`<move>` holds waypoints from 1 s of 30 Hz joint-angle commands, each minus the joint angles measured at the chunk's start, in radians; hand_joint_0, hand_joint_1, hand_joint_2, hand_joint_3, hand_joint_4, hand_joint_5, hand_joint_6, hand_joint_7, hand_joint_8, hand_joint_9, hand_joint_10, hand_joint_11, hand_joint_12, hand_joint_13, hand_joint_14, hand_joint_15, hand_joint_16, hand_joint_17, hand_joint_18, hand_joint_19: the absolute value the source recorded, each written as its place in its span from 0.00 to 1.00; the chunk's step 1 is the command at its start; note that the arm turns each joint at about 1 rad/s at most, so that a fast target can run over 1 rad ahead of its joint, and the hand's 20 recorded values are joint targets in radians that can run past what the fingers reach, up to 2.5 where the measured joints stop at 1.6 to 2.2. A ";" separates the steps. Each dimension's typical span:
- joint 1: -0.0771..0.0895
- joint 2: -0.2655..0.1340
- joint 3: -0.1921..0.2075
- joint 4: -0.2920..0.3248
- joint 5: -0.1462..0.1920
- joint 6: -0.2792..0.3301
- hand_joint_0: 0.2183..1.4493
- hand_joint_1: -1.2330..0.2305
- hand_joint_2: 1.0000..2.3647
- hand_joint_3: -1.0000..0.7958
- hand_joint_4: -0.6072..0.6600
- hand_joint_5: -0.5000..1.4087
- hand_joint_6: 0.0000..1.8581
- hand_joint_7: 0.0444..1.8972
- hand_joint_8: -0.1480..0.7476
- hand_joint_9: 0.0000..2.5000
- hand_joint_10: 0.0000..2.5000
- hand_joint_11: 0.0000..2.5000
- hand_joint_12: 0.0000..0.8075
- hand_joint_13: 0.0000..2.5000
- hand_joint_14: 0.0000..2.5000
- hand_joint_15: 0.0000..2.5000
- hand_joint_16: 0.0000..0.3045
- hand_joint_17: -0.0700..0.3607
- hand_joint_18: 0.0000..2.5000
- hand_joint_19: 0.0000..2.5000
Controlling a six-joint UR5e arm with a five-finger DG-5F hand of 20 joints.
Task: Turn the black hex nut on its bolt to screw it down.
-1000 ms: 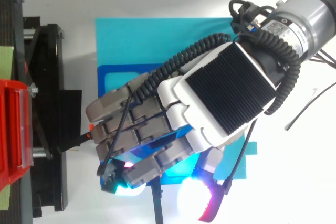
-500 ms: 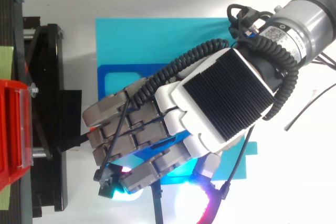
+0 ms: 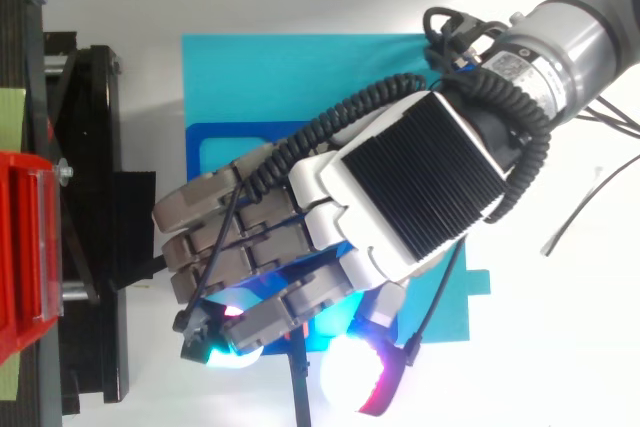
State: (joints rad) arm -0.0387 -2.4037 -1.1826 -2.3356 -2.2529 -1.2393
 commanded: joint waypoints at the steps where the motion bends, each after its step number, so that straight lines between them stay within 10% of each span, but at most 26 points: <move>1: -0.004 -0.011 0.012 0.010 -0.007 0.041 0.24 0.57 0.00 0.28 0.64 0.19 0.28 0.58 0.48 0.23 0.00 0.16 0.35 0.22 0.00 0.09 0.16 0.42 0.20 0.13; 30: -0.052 -0.012 0.032 0.015 -0.086 0.054 0.24 0.57 0.00 0.28 0.64 0.17 0.34 0.47 0.47 0.23 0.00 0.17 0.35 0.23 0.00 0.09 0.16 0.42 0.20 0.13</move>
State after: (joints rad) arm -0.0868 -2.4158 -1.1502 -2.3289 -2.3386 -1.1853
